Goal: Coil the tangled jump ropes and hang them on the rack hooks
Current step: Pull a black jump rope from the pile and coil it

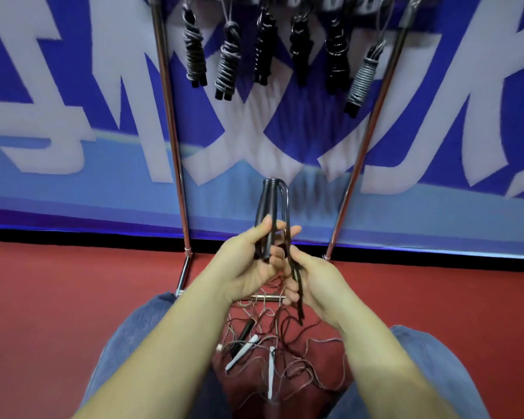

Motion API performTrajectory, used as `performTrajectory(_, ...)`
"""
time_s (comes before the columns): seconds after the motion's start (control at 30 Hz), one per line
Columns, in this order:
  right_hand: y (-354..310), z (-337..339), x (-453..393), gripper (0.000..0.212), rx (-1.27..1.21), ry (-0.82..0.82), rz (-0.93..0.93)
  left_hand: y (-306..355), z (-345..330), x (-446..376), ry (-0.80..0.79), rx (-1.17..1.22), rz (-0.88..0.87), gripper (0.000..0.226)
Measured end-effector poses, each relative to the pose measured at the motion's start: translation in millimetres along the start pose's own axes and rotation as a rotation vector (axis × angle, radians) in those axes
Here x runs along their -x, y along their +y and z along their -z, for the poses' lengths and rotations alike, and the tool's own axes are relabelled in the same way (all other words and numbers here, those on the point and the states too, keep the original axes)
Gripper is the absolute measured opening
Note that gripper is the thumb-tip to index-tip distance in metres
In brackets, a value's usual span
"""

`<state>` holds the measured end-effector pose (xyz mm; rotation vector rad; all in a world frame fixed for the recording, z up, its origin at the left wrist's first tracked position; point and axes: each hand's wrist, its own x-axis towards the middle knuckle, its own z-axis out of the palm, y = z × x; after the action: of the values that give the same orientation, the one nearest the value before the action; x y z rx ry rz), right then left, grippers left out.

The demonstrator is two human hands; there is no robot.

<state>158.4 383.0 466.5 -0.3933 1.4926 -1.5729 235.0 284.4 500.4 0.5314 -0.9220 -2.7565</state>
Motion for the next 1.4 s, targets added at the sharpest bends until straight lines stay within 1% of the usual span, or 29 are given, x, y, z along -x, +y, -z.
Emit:
performTrajectory(0.07,4.8,-7.8,13.4,0.046,0.083,-0.031,-0.014,11.7,-9.0,9.9,0.036,-0.027,-0.005,0.028)
performTrajectory(0.13,5.3,-16.7,27.1,0.048,0.174,-0.046,0.011,19.6,-16.8,19.7,0.087,-0.093,-0.016,0.028)
performTrajectory(0.2,-2.5,-22.4,40.6,0.046,0.343,-0.025,0.075,26.9,-19.6,27.7,0.189,-0.167,-0.070,0.029)
performTrajectory(0.3,-24.4,-27.6,64.4,0.044,0.772,0.025,0.214,38.4,-20.2,40.3,0.342,-0.305,-0.162,0.030)
performTrajectory(0.4,-47.6,-36.7,84.9,0.040,1.206,0.060,0.402,53.8,-23.9,53.1,0.384,-0.486,-0.249,0.029)
performTrajectory(0.43,-54.6,-40.0,89.4,0.038,1.292,0.073,0.433,59.0,-25.4,57.2,0.394,-0.611,-0.299,0.026)
performTrajectory(0.47,-61.5,-43.4,93.1,0.037,1.363,0.085,0.460,63.3,-25.4,60.1,0.415,-0.804,-0.353,0.024)
performTrajectory(0.53,-76.4,-49.6,97.2,0.037,1.515,0.097,0.553,69.3,-22.3,65.2,0.474,-1.333,-0.425,0.021)
performTrajectory(0.57,-85.3,-51.9,98.3,0.036,1.591,0.091,0.610,70.8,-20.6,68.0,0.480,-1.565,-0.420,0.020)
performTrajectory(0.6,-96.0,-54.3,99.8,0.034,1.666,0.078,0.655,71.8,-20.1,71.1,0.467,-1.724,-0.372,0.019)
performTrajectory(0.63,-106.6,-55.9,101.4,0.031,1.724,0.061,0.680,73.1,-20.3,75.1,0.431,-1.812,-0.302,0.020)
performTrajectory(0.67,-116.8,-57.3,101.7,0.028,1.749,0.029,0.680,74.6,-21.8,79.9,0.374,-1.842,-0.219,0.022)
performTrajectory(0.73,-133.1,-59.2,95.8,0.023,1.659,-0.063,0.630,79.9,-28.1,90.7,0.217,-1.851,-0.042,0.023)
performTrajectory(0.8,-143.9,-59.6,87.0,0.026,1.447,-0.143,0.561,86.2,-35.2,102.0,0.035,-1.841,0.124,0.014)
performTrajectory(0.87,-146.4,-58.0,81.7,0.032,1.316,-0.191,0.455,90.1,-39.5,113.3,-0.196,-1.678,0.266,0.012)
performTrajectory(0.9,-144.3,-57.0,81.5,0.031,1.234,-0.237,0.373,91.3,-39.8,117.4,-0.302,-1.561,0.303,0.014)
performTrajectory(0.97,-136.6,-54.1,79.3,0.032,0.938,-0.364,0.197,91.8,-35.9,123.2,-0.431,-1.322,0.279,0.010)
performTrajectory(1.0,-131.9,-52.7,77.7,0.041,0.746,-0.423,0.151,90.3,-31.3,123.8,-0.459,-1.203,0.238,0.007)
performTrajectory(1.03,-128.4,-51.3,76.0,0.055,0.536,-0.447,0.127,88.5,-25.5,122.5,-0.472,-1.087,0.196,0.016)
performTrajectory(1.07,-125.3,-50.6,76.8,0.072,0.332,-0.436,0.110,86.4,-19.5,121.0,-0.475,-0.988,0.167,0.028)
performTrajectory(1.1,-121.8,-50.0,80.7,0.085,0.162,-0.423,0.118,83.9,-14.1,119.2,-0.474,-0.913,0.142,0.036)
performTrajectory(1.13,-116.7,-49.9,86.5,0.093,0.056,-0.412,0.165,80.5,-10.1,118.3,-0.477,-0.861,0.121,0.039)
performTrajectory(1.17,-111.2,-51.3,92.3,0.096,0.022,-0.386,0.247,76.5,-6.6,116.7,-0.497,-0.820,0.106,0.040)
performTrajectory(1.2,-105.2,-56.7,102.3,0.092,0.052,-0.344,0.353,72.0,-6.2,116.6,-0.509,-0.793,0.100,0.038)
performTrajectory(1.23,-97.9,-61.4,109.5,0.082,0.089,-0.268,0.464,67.7,-8.4,118.2,-0.519,-0.771,0.099,0.035)
performTrajectory(1.27,-90.5,-63.8,112.6,0.065,0.097,-0.166,0.546,63.4,-12.2,120.0,-0.531,-0.760,0.099,0.031)
performTrajectory(1.33,-79.5,-68.7,118.3,0.032,0.026,0.026,0.605,55.8,-19.9,122.2,-0.521,-0.773,0.098,0.019)
performTrajectory(1.37,-77.0,-70.1,121.5,0.025,-0.022,0.076,0.605,53.4,-23.4,123.7,-0.490,-0.780,0.106,0.013)
performTrajectory(1.4,-75.4,-70.8,123.2,0.024,-0.064,0.106,0.603,51.8,-25.2,124.1,-0.461,-0.777,0.128,0.016)
